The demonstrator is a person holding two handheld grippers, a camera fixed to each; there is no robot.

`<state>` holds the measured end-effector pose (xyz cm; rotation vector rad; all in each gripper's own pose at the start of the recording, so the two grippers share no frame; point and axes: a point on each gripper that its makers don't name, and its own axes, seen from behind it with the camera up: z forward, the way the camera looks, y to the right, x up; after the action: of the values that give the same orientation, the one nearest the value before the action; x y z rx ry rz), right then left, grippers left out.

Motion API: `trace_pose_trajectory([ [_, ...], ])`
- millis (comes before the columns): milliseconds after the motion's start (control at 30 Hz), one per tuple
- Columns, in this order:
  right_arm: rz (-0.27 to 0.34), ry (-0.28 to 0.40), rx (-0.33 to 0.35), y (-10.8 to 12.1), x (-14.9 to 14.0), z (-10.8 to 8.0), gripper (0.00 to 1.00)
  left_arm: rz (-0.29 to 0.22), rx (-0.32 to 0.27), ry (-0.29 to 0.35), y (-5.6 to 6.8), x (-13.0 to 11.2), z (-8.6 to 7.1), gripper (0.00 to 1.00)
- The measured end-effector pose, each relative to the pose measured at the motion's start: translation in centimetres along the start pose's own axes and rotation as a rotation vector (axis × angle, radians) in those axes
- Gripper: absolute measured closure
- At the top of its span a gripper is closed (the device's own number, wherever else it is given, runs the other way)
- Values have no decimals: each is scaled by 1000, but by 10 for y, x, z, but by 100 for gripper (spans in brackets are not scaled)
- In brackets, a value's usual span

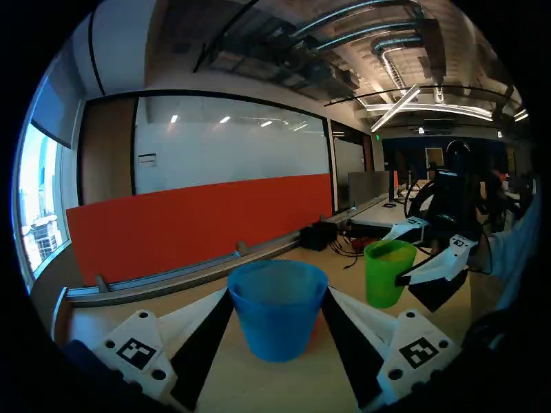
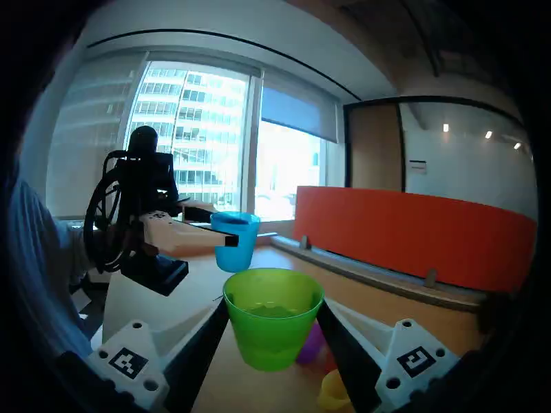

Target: Pour water

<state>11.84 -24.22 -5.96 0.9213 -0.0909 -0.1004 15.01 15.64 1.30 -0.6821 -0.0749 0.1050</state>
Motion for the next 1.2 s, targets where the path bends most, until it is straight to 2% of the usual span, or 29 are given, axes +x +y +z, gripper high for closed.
trace_pose_trajectory([
  [667,-5,-74,29,6,-18,-10,11,-16,-36,-81,17,-49,2,13],
  [1200,-16,-177,81,7,-45,-10,11,-25,-68,-165,22,-87,7,13],
])
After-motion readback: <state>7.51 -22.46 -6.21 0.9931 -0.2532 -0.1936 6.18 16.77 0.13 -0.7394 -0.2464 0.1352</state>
